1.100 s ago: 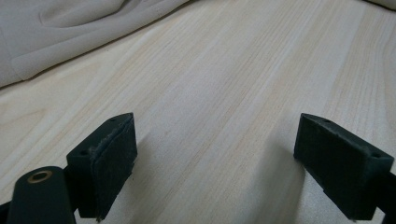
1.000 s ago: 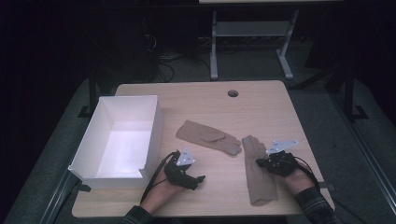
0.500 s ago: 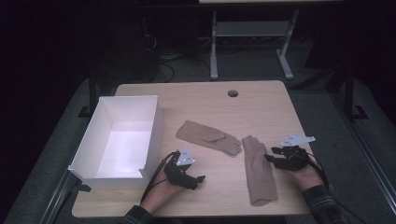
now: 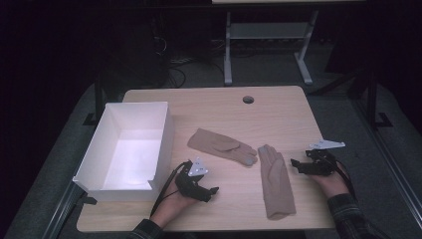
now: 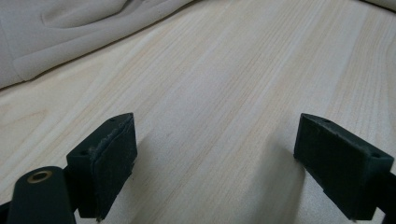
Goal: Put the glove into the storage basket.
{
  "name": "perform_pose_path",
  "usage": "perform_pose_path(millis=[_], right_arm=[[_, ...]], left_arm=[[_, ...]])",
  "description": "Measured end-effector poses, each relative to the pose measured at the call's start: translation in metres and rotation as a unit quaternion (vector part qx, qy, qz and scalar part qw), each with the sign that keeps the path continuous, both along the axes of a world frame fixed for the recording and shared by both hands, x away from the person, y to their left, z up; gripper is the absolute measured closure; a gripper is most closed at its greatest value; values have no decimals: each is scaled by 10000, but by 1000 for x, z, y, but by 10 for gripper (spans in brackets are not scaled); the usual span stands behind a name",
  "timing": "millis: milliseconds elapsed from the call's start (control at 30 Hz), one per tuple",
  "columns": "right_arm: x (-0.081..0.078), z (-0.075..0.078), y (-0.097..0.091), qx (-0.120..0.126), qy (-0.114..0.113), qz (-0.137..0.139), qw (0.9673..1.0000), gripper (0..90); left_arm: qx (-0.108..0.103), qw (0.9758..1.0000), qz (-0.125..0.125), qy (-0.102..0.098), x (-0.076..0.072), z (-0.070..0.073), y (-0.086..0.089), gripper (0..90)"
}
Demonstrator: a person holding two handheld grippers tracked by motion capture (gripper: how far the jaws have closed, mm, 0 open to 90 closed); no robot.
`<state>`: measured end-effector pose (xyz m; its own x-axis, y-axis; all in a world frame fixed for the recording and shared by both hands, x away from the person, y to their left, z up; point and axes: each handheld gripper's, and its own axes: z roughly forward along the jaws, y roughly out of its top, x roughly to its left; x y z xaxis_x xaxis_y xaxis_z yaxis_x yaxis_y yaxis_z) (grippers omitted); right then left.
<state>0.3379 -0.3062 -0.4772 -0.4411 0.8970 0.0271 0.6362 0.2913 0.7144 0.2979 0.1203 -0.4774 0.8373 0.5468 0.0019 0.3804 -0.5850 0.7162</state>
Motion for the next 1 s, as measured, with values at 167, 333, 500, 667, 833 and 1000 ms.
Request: perform_pose_path(millis=[167, 333, 500, 667, 833, 1000], right_arm=[[1, -4, 0, 50, -34, -55, 10000, 218], [2, -6, 0, 57, -64, -53, 9999, 174], [2, -6, 1, 33, -38, -65, 10000, 147], [2, -6, 1, 31, -37, -68, 10000, 146], [2, -6, 1, 34, -40, -68, 10000, 146], [2, -6, 1, 33, -44, -69, 10000, 146]], left_arm=[[110, 9999, 80, 94, 3, 5, -4, 207], [19, 9997, 123, 188, 8, 17, -7, 441], [69, 9986, 355, 373, 24, 25, -13, 765], [138, 9972, 616, 391, 41, 33, -18, 895], [149, 9957, 903, 170, 63, 42, -20, 895], [196, 9925, 1203, 65, 87, 44, -18, 895]])
